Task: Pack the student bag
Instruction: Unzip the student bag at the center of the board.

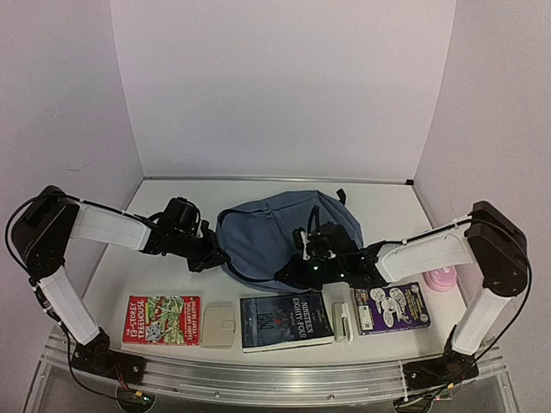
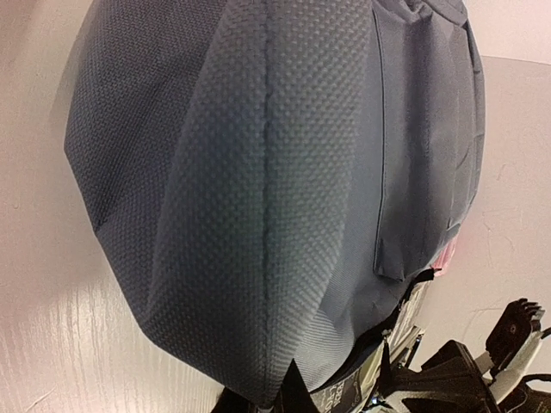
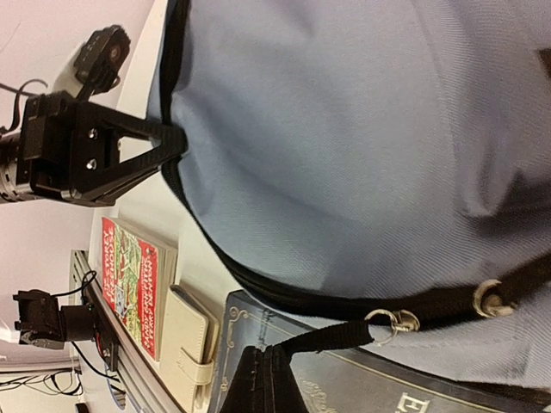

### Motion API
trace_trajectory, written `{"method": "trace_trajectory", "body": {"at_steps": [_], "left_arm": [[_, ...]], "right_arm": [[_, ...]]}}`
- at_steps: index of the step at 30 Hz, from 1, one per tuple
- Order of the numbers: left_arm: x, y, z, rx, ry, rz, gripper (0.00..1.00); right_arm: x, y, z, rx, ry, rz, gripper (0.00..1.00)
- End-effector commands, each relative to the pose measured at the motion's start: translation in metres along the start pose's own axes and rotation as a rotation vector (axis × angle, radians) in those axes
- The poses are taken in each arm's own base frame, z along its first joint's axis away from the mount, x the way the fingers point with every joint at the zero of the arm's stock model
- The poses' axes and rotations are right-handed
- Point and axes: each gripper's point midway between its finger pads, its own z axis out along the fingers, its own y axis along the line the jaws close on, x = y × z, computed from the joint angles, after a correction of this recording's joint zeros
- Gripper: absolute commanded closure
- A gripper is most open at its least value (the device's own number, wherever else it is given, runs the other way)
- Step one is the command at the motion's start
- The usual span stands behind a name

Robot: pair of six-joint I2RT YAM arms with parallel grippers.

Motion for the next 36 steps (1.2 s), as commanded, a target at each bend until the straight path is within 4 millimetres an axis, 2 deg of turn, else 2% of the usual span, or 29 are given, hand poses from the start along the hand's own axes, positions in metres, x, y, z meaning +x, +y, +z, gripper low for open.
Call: {"method": "trace_trajectory", "body": {"at_steps": [1,17,23,24,25,29,31,34,36], "left_arm": [[-0.006,-0.026,0.004,0.069,-0.017,0.03,1.0],[-0.006,-0.027,0.008,0.069,-0.015,0.027,1.0],[-0.006,-0.023,0.004,0.045,-0.026,0.036,1.0],[-0.007,-0.022,0.002,0.034,-0.032,0.041,0.97],[-0.007,-0.02,0.0,0.025,-0.037,0.047,0.93],[-0.008,-0.014,-0.013,-0.026,-0.073,0.087,0.6],[-0.01,-0.011,-0.024,-0.062,-0.1,0.114,0.47],[-0.012,-0.01,-0.041,-0.102,-0.145,0.178,0.32],[-0.009,-0.019,-0.053,-0.098,-0.166,0.255,0.29]], "right_arm": [[-0.002,0.053,0.006,-0.13,-0.005,-0.037,1.0],[0.03,0.119,0.038,-0.256,0.044,-0.109,1.0],[0.026,0.125,0.039,-0.26,0.005,-0.108,1.0],[0.023,0.125,0.037,-0.253,-0.012,-0.108,0.98],[0.02,0.124,0.034,-0.248,-0.028,-0.109,0.91],[0.0,0.126,0.007,-0.222,-0.131,-0.124,0.6],[-0.01,0.123,-0.007,-0.182,-0.181,-0.141,0.48],[-0.029,0.105,-0.027,-0.043,-0.266,-0.155,0.4],[-0.038,0.088,-0.04,0.069,-0.305,-0.158,0.37]]}}
